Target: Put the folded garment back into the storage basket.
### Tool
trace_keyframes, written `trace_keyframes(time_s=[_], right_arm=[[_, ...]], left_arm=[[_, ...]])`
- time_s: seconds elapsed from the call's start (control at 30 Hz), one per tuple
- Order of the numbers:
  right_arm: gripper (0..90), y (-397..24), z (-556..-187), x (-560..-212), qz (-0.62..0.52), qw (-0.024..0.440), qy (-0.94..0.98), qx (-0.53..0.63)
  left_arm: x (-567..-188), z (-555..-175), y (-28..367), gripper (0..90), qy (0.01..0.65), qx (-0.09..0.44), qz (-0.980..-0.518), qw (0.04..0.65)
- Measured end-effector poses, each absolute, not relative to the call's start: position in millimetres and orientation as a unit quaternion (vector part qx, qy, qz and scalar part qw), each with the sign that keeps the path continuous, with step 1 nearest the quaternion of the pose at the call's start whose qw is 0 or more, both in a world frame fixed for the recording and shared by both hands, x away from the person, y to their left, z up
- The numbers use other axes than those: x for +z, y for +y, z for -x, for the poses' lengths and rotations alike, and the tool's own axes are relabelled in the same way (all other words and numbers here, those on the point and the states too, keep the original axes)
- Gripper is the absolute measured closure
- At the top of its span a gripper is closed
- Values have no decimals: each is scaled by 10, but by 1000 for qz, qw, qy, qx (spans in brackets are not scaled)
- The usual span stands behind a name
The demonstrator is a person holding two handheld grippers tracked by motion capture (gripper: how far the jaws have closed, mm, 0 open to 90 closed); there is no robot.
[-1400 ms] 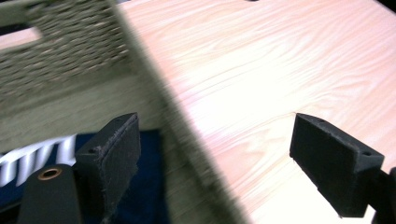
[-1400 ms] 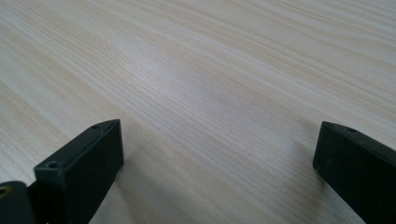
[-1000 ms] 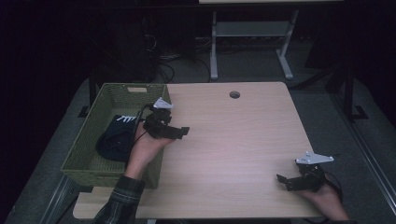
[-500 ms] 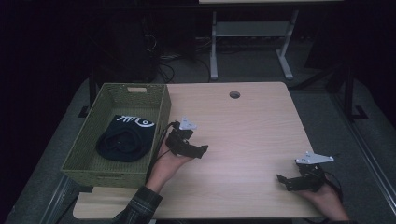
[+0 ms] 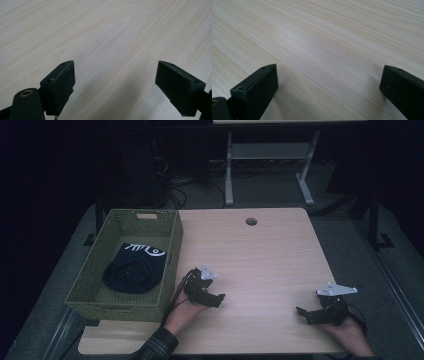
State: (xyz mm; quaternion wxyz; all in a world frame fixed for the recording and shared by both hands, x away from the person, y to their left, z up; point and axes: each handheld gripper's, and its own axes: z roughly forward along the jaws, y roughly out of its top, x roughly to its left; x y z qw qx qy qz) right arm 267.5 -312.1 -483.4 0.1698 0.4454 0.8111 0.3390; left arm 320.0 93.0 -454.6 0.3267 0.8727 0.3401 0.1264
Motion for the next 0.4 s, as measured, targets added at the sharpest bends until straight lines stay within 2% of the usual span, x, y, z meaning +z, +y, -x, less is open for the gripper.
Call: trace_keyframes(time_s=[0.17, 0.4], right_arm=[[14, -3119, -2673, -4833, -446, 168, 811, 339], [14, -3117, -2673, -4834, -444, 168, 812, 340]], left_arm=[[-4670, -3154, 910, 149, 333, 126, -882, 309], [-4717, -3124, 960, 125, 327, 129, -875, 332]])
